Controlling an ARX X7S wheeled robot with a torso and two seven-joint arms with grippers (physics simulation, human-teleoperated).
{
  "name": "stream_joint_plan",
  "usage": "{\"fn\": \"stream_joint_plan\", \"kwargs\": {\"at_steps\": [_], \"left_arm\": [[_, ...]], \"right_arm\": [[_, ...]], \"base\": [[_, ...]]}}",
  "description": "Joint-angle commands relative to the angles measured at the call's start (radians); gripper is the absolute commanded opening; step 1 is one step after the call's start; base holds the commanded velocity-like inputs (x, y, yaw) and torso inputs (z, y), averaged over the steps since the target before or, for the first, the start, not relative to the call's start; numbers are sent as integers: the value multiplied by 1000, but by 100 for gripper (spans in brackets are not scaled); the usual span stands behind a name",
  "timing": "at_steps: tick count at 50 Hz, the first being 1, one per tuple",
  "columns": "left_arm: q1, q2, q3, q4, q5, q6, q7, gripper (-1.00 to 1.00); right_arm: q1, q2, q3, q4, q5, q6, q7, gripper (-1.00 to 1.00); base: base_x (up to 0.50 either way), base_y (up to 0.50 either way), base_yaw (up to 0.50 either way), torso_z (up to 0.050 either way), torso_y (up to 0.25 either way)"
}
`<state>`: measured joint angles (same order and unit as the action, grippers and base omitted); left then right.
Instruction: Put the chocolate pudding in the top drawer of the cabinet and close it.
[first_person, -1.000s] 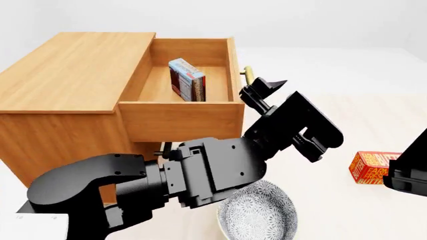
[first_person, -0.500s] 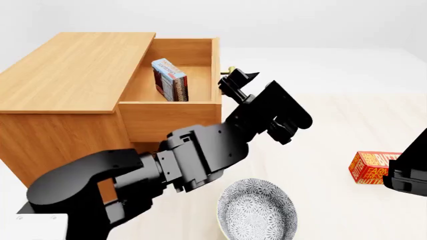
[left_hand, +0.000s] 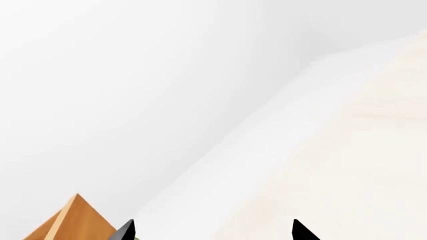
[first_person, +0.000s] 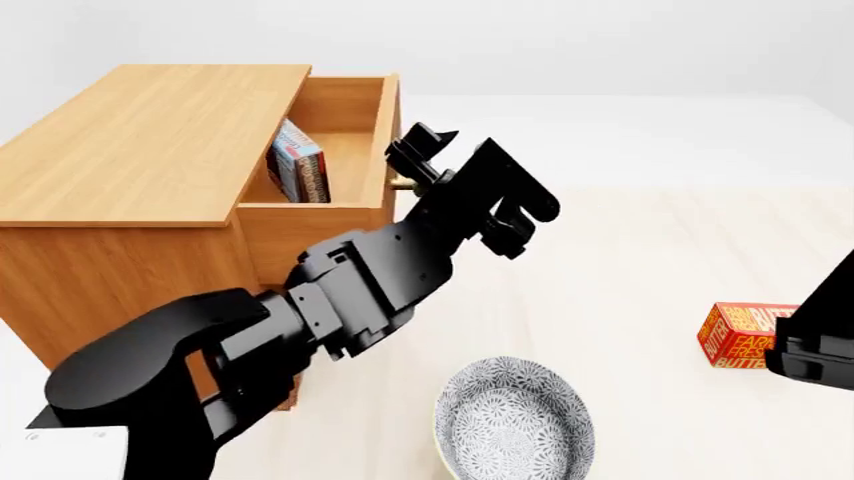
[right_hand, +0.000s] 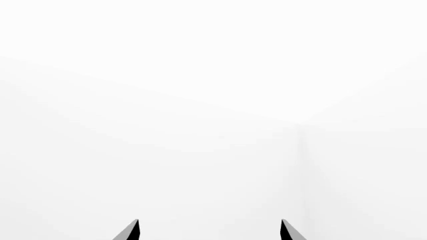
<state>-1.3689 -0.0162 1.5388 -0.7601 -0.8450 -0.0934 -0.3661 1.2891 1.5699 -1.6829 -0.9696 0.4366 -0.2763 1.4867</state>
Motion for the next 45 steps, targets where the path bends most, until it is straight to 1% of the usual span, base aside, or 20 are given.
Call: {"fn": "stream_joint_plan", "kwargs": {"at_steps": [1, 17, 34, 45], "left_arm": [[18, 9, -12, -163, -15, 32, 55, 100], [26, 16, -21, -298, -15, 44, 104, 100], [26, 16, -53, -459, -15, 82, 153, 100], [23, 16, -83, -524, 4, 78, 155, 100]], "right_arm": [[88, 1, 86, -15, 146, 34, -112, 100], [95, 1, 100, 4, 184, 12, -150, 100], [74, 1, 86, 36, 158, -26, -158, 100], [63, 1, 80, 38, 141, -36, -147, 100]], "base": [[0, 0, 0, 0, 0], [0, 0, 0, 0, 0], [5, 0, 0, 0, 0], [15, 0, -3, 0, 0]]}}
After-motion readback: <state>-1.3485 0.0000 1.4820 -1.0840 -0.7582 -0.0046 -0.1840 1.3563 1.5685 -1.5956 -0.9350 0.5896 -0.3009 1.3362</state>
